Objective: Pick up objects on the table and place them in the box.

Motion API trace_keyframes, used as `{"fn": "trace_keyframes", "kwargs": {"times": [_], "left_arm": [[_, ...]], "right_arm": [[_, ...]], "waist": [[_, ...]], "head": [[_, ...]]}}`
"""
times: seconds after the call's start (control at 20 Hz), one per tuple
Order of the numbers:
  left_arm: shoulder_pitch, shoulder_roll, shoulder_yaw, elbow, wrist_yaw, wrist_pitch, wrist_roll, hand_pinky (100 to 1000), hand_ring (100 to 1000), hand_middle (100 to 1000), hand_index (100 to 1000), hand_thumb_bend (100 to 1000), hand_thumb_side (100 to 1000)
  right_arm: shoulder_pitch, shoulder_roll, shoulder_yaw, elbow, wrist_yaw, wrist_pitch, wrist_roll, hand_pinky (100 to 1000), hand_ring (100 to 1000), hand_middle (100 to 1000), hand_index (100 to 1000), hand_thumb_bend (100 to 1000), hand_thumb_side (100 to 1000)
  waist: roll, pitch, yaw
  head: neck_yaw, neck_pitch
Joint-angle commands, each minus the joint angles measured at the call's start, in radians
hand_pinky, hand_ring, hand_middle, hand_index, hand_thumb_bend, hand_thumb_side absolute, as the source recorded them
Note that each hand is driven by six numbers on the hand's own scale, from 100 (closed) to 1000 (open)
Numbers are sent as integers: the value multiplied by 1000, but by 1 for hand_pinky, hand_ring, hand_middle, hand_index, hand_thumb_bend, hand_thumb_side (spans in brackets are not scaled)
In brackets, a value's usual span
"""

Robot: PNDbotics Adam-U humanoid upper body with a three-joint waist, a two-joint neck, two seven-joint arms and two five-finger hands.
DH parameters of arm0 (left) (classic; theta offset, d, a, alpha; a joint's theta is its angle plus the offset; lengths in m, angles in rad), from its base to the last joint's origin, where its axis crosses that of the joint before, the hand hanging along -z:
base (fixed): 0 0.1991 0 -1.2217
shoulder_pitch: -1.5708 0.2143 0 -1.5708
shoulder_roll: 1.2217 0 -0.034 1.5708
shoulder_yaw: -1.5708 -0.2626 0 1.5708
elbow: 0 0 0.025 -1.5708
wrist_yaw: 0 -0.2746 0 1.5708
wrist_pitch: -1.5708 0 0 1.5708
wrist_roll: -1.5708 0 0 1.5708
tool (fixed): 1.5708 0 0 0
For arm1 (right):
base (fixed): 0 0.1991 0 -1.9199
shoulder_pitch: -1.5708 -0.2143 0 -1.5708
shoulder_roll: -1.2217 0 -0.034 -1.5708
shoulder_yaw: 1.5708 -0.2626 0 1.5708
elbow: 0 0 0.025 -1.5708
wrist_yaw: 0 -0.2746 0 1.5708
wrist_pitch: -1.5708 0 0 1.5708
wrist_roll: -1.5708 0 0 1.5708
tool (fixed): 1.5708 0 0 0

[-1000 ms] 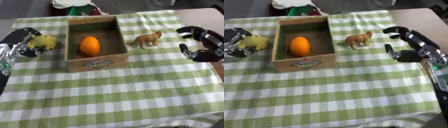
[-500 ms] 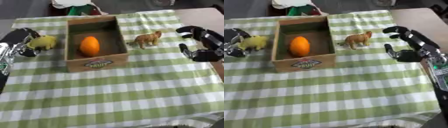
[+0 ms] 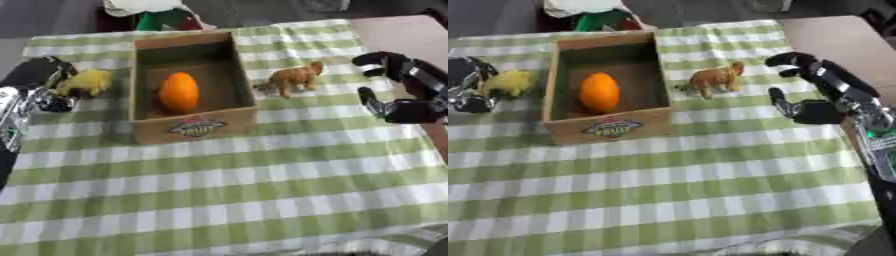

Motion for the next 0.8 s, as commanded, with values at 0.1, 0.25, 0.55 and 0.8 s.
{"fn": "trace_keyframes", "kwargs": {"times": [0.1,0.25,0.55,0.8], "left_arm": [[-14,25,12,-71,59,24,60,632,376,315,427,100,107],[-20,29,1,-112,104,16,78,641,376,314,425,100,106],[-36,8,-45,-228,196,-27,35,653,384,322,430,100,102],[-57,-18,-110,-303,269,-66,-25,656,393,332,440,100,102]], "right_arm": [[-14,-25,-6,-7,-6,-2,-3,880,999,864,870,100,213],[-14,-25,-6,-6,-6,-2,-3,880,999,865,870,100,213],[-14,-20,-3,-7,-8,-4,0,880,999,864,870,100,213],[-17,-16,1,-8,-10,-4,5,880,999,864,869,100,213]], "waist": [[-3,-20,-1],[-4,-22,0],[-5,-25,-1],[-5,-25,-5]], "head": [[-1,5],[-1,5],[1,5],[6,5]]}}
